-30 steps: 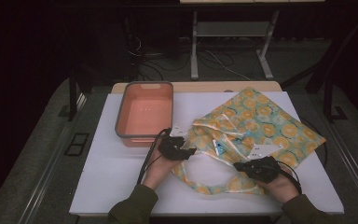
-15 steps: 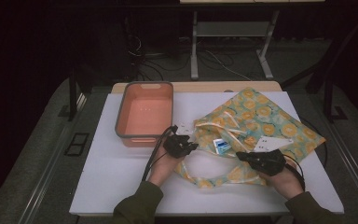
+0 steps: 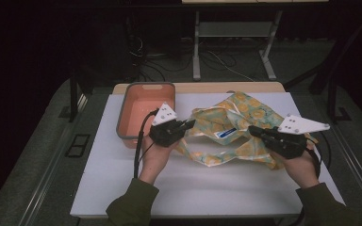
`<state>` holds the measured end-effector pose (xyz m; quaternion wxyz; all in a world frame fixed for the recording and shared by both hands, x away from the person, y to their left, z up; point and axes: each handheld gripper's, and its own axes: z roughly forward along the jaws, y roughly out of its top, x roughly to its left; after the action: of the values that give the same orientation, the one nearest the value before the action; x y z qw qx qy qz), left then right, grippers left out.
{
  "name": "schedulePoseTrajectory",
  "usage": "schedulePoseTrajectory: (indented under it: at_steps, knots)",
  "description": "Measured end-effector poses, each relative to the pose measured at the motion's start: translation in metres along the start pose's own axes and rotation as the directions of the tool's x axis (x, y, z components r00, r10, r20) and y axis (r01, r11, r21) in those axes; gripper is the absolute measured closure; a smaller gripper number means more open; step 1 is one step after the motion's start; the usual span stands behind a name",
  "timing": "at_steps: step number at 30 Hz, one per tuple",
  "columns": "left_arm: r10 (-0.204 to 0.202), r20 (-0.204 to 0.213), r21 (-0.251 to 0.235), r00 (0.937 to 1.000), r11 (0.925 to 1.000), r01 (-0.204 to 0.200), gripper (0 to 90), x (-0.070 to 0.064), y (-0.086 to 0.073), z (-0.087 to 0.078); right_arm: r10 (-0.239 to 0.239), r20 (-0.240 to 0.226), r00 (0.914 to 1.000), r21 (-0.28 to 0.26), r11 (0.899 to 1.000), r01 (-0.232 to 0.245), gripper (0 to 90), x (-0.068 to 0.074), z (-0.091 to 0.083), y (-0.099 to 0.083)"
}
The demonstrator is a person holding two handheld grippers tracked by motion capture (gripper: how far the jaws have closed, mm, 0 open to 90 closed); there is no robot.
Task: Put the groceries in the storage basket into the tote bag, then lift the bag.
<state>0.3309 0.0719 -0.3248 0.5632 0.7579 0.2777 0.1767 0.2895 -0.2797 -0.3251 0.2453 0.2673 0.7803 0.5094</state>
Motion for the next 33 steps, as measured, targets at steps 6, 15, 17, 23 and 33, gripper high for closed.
schedulePoseTrajectory:
  at_steps: [6,15,17,23,33]
  knots:
    - [0.013,-0.016,-0.095,0.9998,0.9953,-0.014,89.4,-0.001,0.031,-0.008,0.008,0.036,0.9993,-0.068,0.998,-0.006,90.0,-0.011,-0.013,0.021]
    - [-0.051,-0.066,-0.010,0.9965,0.9987,0.051,89.3,0.023,0.011,0.041,0.069,0.095,0.9931,0.015,0.997,-0.070,90.0,-0.044,0.010,0.003]
    - [-0.082,-0.079,0.000,0.9935,0.9966,0.082,89.3,0.030,0.007,0.051,0.094,0.108,0.9896,0.035,0.994,-0.099,90.0,-0.053,0.016,-0.005]
    - [-0.085,-0.146,0.089,0.9856,0.9911,0.099,89.1,0.039,-0.001,0.081,0.136,0.135,0.9813,0.101,0.983,-0.151,90.0,-0.072,0.037,-0.023]
    - [-0.123,-0.163,0.185,0.9790,0.9709,0.153,81.0,0.050,-0.016,0.096,0.188,0.138,0.9725,0.219,0.952,-0.215,90.0,-0.088,0.076,-0.053]
